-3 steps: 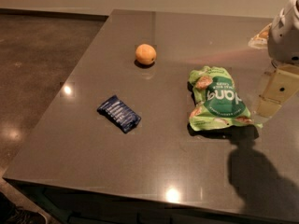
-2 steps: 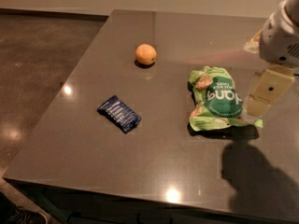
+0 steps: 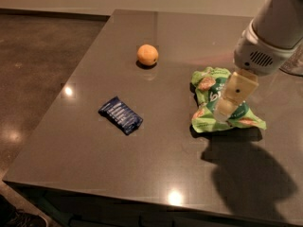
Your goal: Move green rice chip bag near rxbar blueberry
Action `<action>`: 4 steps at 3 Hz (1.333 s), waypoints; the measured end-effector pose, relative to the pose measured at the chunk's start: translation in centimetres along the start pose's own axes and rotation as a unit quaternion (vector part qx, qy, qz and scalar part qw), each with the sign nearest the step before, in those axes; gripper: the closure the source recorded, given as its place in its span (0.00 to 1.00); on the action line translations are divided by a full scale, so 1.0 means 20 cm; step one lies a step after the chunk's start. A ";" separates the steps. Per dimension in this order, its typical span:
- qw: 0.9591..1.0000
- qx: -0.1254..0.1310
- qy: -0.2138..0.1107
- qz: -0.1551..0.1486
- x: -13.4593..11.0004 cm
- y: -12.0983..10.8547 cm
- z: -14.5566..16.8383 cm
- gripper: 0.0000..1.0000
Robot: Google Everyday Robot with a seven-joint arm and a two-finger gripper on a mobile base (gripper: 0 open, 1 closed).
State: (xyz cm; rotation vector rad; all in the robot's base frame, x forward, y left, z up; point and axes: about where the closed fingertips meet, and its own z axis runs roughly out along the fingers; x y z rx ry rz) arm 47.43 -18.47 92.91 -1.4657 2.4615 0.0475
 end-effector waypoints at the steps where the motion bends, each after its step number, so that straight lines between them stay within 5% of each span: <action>1: 0.999 0.019 -0.015 0.035 -0.09 -0.02 0.04 0.00; 2: 0.996 0.046 -0.030 0.072 -0.20 -0.04 0.11 0.00; 4: 0.981 0.110 -0.049 0.155 -0.28 -0.22 0.14 0.00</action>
Offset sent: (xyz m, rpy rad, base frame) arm 0.0542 0.0565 -0.0195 0.0705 -0.1501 -0.2707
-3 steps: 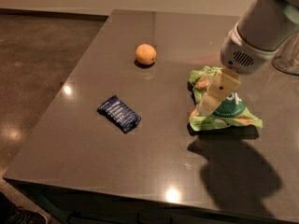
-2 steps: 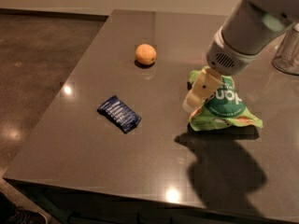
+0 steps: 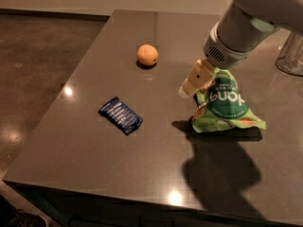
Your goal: Move green rice chip bag near rxbar blueberry
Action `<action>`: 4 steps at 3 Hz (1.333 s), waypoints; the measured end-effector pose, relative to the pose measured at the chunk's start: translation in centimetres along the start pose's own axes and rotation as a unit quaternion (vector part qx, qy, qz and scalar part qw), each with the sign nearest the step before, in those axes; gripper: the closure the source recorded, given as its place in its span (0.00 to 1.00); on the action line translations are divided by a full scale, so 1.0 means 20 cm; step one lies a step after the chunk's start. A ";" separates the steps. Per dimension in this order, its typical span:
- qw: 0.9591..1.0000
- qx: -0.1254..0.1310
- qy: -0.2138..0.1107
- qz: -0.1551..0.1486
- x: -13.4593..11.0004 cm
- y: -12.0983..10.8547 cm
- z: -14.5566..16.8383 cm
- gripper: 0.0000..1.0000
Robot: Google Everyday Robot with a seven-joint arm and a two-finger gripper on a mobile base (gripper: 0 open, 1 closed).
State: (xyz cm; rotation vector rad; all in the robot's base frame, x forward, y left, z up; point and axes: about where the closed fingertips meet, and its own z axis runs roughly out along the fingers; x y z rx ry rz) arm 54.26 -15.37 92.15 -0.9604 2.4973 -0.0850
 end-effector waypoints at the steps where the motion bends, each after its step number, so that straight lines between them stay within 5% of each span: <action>1: 0.999 0.024 0.005 0.030 0.00 -0.13 0.00 0.00; 2: 0.997 0.037 0.028 0.057 0.06 -0.25 0.04 0.00; 4: 0.992 0.013 0.099 0.074 0.26 -0.28 0.22 0.00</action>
Offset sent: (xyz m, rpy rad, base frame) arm 0.0384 -0.0768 -0.0100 -0.0583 0.0408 -0.2315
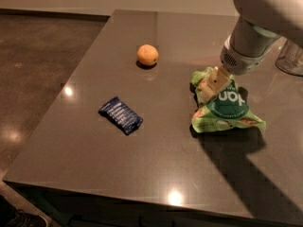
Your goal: Move green rice chip bag near rxbar blueberry
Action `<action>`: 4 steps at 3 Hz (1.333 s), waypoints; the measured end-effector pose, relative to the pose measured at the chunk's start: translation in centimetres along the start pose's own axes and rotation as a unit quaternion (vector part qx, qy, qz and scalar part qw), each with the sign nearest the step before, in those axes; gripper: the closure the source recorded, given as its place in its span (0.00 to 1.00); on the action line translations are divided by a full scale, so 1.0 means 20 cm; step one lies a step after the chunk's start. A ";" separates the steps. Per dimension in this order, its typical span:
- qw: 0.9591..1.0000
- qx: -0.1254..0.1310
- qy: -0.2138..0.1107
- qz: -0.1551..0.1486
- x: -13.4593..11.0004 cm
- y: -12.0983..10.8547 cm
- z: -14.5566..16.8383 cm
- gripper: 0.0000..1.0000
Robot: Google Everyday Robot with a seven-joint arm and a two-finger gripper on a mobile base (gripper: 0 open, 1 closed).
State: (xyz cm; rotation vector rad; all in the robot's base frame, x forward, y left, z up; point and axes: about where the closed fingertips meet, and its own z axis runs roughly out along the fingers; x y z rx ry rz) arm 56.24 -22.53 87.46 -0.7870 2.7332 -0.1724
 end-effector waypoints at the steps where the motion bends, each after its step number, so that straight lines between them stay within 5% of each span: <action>1: 0.999 -0.013 0.022 -0.019 0.04 0.06 0.04 0.18; 3: 0.993 -0.040 0.026 -0.105 0.03 0.32 -0.02 0.64; 4: 0.983 -0.059 0.024 -0.172 -0.04 0.50 -0.07 0.87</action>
Offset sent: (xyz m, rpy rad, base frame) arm -0.0417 0.0488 -0.0152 -0.0252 0.1174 0.2148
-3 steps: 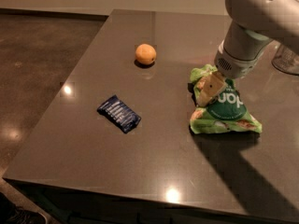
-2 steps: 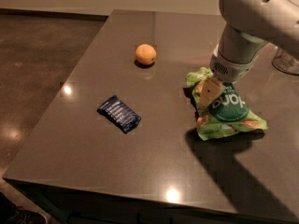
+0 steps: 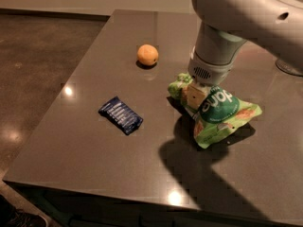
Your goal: Move green rice chip bag near rxbar blueberry
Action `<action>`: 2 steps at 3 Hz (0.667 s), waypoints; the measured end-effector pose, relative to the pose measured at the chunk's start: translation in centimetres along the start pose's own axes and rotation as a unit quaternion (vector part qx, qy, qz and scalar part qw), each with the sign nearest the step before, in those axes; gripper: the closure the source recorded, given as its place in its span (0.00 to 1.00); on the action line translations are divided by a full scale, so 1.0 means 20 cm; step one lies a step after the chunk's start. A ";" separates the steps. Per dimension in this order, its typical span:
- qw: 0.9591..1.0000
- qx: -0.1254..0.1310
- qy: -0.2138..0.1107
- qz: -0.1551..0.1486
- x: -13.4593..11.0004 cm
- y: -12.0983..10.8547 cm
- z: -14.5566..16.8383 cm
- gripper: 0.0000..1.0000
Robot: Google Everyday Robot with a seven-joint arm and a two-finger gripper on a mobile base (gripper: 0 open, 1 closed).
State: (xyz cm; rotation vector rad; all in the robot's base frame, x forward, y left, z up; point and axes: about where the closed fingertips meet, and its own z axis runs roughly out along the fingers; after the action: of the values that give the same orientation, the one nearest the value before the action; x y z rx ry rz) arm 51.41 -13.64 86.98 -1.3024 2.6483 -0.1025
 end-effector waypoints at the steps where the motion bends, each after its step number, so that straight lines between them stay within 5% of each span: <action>1: 0.997 -0.024 0.007 -0.071 -0.14 0.13 0.01 1.00; 2: 0.989 -0.047 0.016 -0.138 -0.25 0.23 0.01 1.00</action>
Offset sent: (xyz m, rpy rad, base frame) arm -0.0102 0.1024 -0.0029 -0.0436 0.1585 0.4487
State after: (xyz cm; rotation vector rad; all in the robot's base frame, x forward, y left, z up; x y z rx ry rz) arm 50.82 -6.86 86.79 -1.7052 2.5098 -0.0372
